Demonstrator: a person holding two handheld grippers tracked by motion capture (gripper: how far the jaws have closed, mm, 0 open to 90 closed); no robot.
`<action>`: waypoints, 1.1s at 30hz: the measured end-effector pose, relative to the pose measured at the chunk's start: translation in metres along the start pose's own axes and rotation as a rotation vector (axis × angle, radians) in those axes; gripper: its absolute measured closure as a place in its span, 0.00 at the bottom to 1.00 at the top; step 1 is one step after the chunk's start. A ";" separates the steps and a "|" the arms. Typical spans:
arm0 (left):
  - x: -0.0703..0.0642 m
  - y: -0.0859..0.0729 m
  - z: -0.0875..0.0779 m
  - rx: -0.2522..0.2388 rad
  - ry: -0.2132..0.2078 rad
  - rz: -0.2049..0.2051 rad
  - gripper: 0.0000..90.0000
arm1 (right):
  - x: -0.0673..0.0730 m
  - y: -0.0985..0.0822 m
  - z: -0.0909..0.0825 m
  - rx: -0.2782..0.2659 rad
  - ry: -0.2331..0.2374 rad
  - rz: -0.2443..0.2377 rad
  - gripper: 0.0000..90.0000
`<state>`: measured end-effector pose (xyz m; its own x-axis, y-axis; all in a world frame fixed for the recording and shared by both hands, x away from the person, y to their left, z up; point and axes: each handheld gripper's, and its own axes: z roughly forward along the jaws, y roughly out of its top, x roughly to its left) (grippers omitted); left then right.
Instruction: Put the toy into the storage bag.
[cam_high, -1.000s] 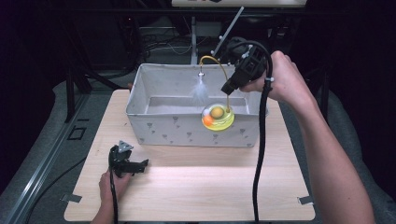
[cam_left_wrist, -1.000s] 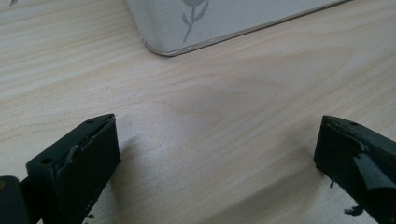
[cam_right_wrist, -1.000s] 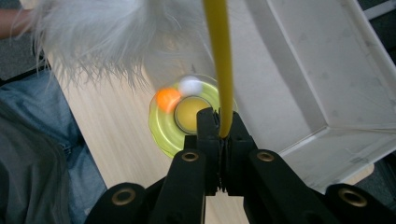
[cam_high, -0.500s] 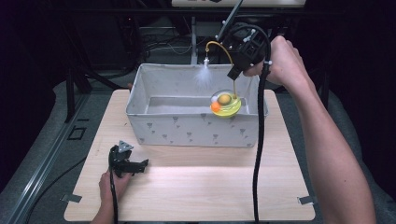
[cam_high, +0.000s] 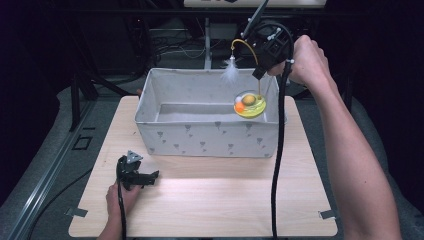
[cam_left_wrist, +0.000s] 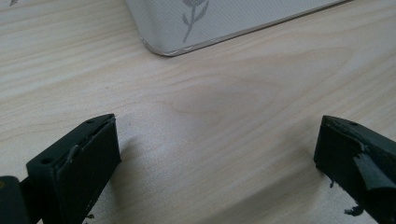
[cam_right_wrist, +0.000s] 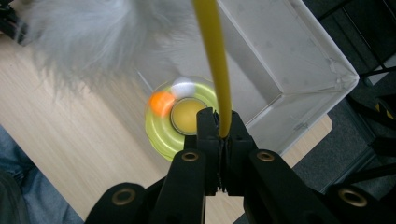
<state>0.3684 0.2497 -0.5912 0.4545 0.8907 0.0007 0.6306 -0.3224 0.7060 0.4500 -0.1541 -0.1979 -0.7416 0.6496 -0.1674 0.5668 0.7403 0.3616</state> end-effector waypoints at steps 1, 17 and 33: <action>0.000 0.000 0.000 0.000 0.000 0.000 0.00 | -0.002 0.000 0.000 0.006 -0.001 0.001 0.99; 0.000 0.000 0.000 -0.001 0.000 0.000 0.00 | -0.029 -0.004 0.015 -0.023 -0.026 0.090 0.98; 0.000 0.000 0.000 0.000 0.001 0.000 0.00 | -0.038 0.000 0.035 -0.004 -0.032 0.125 0.98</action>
<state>0.3684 0.2496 -0.5912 0.4539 0.8910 0.0012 0.6306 -0.3222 0.7060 0.4907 -0.1734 -0.2233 -0.6535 0.7420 -0.1496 0.6529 0.6525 0.3846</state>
